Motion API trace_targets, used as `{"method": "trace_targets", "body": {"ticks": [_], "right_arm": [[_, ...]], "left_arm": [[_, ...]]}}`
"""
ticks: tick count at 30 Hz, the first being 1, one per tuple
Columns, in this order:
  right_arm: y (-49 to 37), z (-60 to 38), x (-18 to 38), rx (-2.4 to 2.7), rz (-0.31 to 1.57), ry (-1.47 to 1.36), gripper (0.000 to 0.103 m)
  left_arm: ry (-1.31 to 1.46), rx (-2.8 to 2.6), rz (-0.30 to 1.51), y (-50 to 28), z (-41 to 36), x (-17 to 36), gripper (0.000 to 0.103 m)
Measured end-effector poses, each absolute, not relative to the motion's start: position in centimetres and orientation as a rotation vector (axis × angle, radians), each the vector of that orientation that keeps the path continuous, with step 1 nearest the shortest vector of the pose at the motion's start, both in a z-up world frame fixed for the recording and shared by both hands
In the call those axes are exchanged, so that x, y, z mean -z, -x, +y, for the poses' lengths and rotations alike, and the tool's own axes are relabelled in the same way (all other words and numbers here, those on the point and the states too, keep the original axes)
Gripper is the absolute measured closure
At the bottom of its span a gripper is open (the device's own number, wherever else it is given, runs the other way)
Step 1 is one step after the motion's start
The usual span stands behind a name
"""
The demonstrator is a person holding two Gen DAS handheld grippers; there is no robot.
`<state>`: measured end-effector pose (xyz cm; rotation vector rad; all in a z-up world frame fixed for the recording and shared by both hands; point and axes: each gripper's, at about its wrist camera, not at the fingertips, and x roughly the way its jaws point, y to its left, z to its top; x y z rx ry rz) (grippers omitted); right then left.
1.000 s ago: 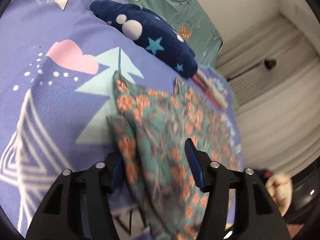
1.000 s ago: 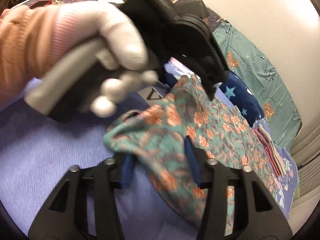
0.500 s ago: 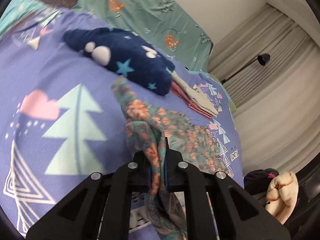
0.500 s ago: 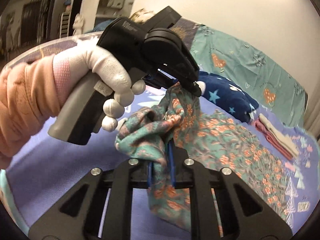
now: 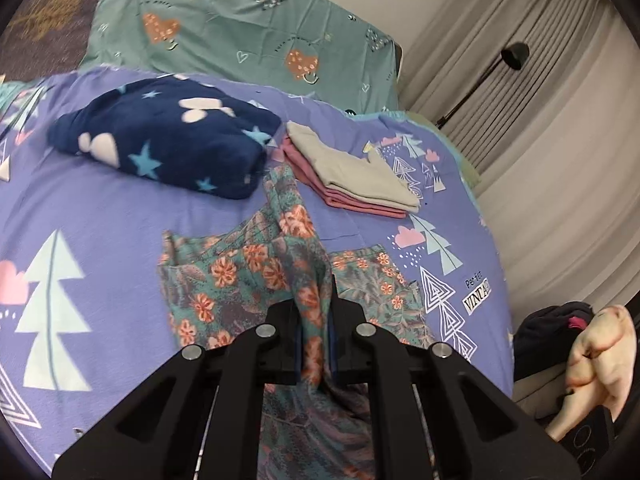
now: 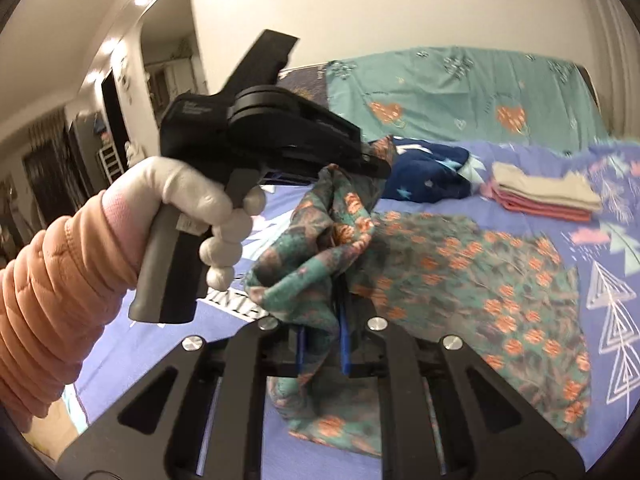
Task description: Fold small clothes
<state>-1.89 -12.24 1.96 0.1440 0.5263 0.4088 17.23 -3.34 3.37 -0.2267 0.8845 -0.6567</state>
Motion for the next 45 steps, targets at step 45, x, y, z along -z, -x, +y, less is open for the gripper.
{"method": "trace_targets", "body": {"ticks": [45], "right_arm": [[5.0,-31.1,5.8,-0.238,0.647,-0.650,0.091]], "left_arm": [[-0.304,0.627,0.979,-16.4,-27.8,3.8,0.093]]}}
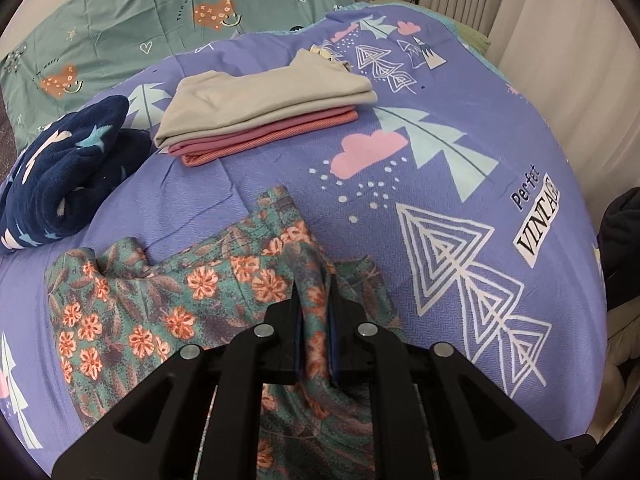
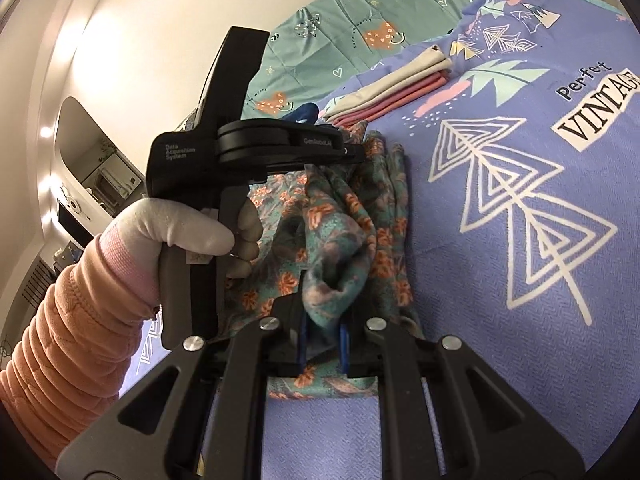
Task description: Fold small clothes
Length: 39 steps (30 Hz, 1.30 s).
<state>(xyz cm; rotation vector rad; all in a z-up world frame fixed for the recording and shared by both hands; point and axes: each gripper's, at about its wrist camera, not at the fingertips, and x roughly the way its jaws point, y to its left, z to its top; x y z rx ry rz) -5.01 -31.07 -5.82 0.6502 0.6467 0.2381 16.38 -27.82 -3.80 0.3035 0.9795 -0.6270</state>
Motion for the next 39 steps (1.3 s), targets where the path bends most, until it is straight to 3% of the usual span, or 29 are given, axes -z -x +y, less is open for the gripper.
{"method": "trace_targets", "body": {"ticks": [10,18,23,32,39], "right_arm": [[6.1,-31.4,5.5,-0.254,0.627,-0.698,0.094],[6.9,-31.5,5.7,-0.258,0.641,-0.696,0.094],[7.3,-31.8,6.3,-0.248,0.665,-0.706,0.094],[7.2,-32.3,7.0,-0.264,0.695,-0.723,0.089],[6.7,-32.5,6.2,-0.267,0.699,-0.722,0.088]], "left_arm": [[-0.313,0.628,0.960,-16.0,-28.1,3.7,0.093],[-0.285,0.702,0.816,-13.1,-26.5,-1.1,0.076],[-0.255,0.697,0.726,-9.4,-21.3,-3.6,0.064],[-0.266,0.626,0.774,-1.0,-11.5,-0.4,0.060],[-0.223,0.607,0.826,2.7,-8.7,2.4,0.060]]}}
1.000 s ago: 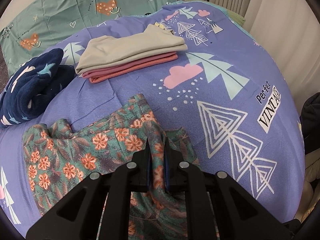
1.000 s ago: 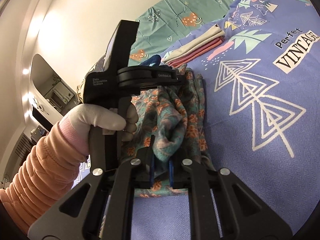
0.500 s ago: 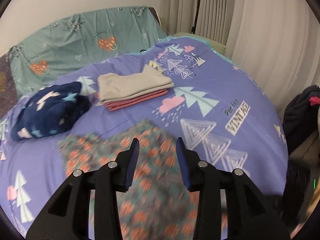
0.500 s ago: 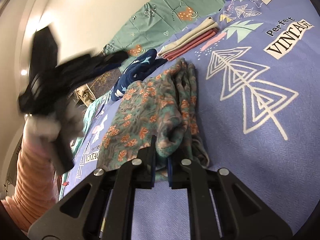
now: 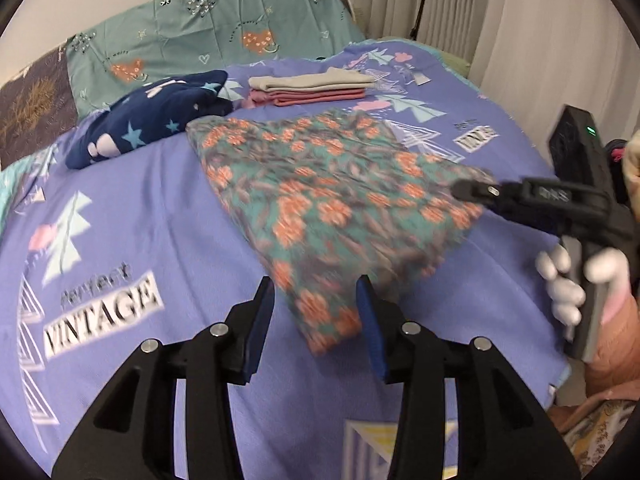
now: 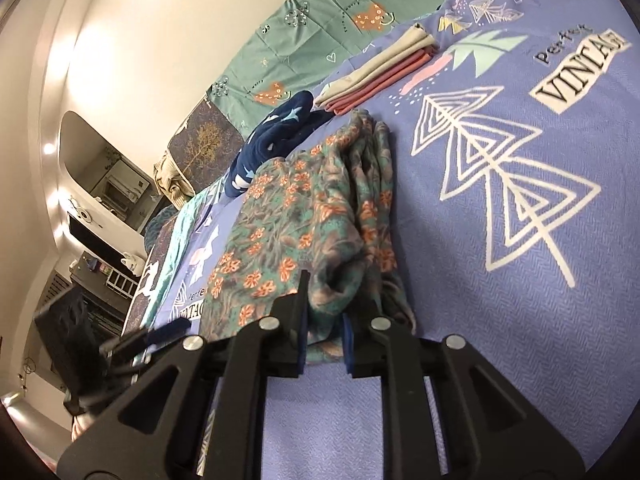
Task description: Fold small clothes
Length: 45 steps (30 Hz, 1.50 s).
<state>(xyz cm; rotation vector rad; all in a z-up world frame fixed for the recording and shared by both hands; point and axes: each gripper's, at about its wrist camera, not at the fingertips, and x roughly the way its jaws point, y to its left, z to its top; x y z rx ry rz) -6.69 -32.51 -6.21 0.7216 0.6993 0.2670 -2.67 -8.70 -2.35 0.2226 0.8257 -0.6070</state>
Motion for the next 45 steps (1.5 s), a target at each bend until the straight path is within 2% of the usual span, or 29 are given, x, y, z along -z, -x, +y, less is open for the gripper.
{"method": "trace_targets", "body": {"ticks": [8,13,16,18,25,30,32,33,34,35,37,41,45], "right_arm": [[8.0,-32.4,5.1,-0.233,0.647,-0.696,0.095],[8.1,-33.0,7.7,-0.166,0.747,-0.660,0.095],[8.5,-33.3,7.8,-0.166,0.760,-0.652,0.090],[8.7,-33.5,7.1,-0.147,0.757,-0.623,0.087],[8.3,-32.4,2.1,-0.175,0.653,-0.476,0.086],[5.6,-29.7,2.3,-0.262,0.679,-0.416,0.086],[4.3,-29.3,3.6,-0.241,0.721,-0.410,0.089],[3.8,-29.2,4.5,-0.202,0.753,-0.392,0.097],[3.4,-29.3,5.4,-0.163,0.788,-0.375,0.100],[3.3,-29.8,6.4,-0.155,0.812,-0.392,0.101],[3.8,-30.3,6.8,-0.171,0.814,-0.414,0.103],[4.3,-29.9,5.7,-0.174,0.836,-0.346,0.103],[3.4,-29.5,2.4,-0.216,0.760,-0.314,0.096]], "left_arm": [[-0.395,0.501,0.804,3.3,-10.4,5.5,0.058],[-0.250,0.449,0.862,2.1,-8.0,6.3,0.058],[-0.248,0.434,0.864,2.6,-7.2,6.5,0.058],[-0.255,0.428,0.868,3.1,-6.8,6.2,0.058],[-0.265,0.511,0.810,5.0,-6.9,2.3,0.058],[-0.314,0.531,0.689,3.7,-9.2,0.8,0.055],[-0.271,0.542,0.752,1.4,-9.8,2.3,0.055],[-0.266,0.529,0.793,0.4,-10.0,3.5,0.055],[-0.277,0.509,0.839,-0.5,-10.2,5.0,0.055],[-0.294,0.491,0.881,-0.9,-10.3,6.6,0.051],[-0.258,0.508,0.867,-0.8,-9.8,7.3,0.051],[-0.220,0.519,0.900,-0.9,-8.9,6.2,0.051],[-0.232,0.520,0.796,-0.7,-9.1,2.8,0.051]]}}
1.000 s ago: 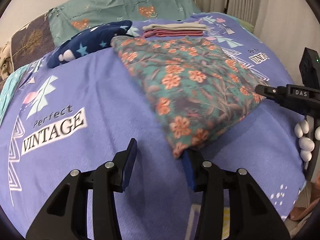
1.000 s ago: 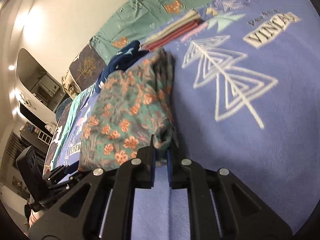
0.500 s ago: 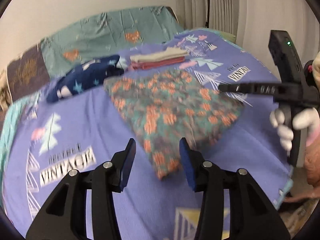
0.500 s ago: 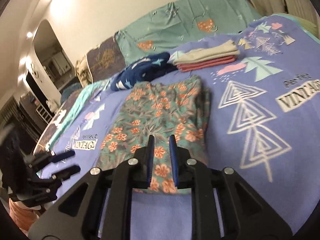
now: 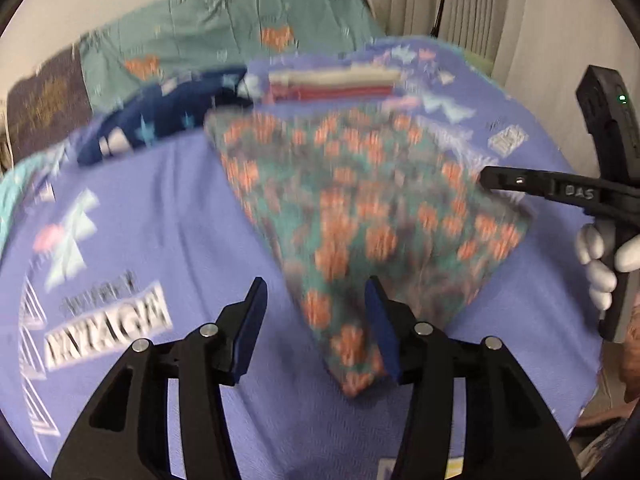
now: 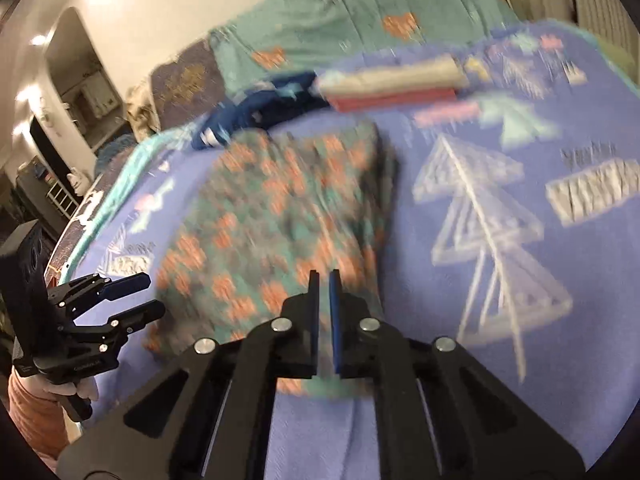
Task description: Fold small clothes
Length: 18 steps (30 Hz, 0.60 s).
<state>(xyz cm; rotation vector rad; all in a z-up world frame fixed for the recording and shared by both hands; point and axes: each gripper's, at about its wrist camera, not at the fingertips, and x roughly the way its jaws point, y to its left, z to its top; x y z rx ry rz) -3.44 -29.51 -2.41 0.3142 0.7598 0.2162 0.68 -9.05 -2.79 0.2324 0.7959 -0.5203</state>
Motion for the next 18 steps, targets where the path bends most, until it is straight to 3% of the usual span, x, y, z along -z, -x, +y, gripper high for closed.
{"method": "trace_targets", "body": {"ticks": [6,9,11,18], "right_arm": [[-0.9,-27.9,0.2,-0.267,0.725,-0.251,0.096],[-4.0,-27.9,2.6,-0.188,0.833,-0.234,0.096],[-5.0,-28.4,5.6,-0.140,0.904,-0.213,0.098],[-4.1,-28.2,6.0,-0.157,0.852,-0.179,0.098]], "left_arm": [[-0.221,0.568,0.751,-4.1,-11.3,1.8,0.051],[-0.231,0.519,0.861,-6.5,-12.0,5.2,0.049],[-0.219,0.527,0.829,-6.3,-11.9,6.2,0.048],[-0.248,0.531,0.809,-5.7,-12.1,6.1,0.048]]}}
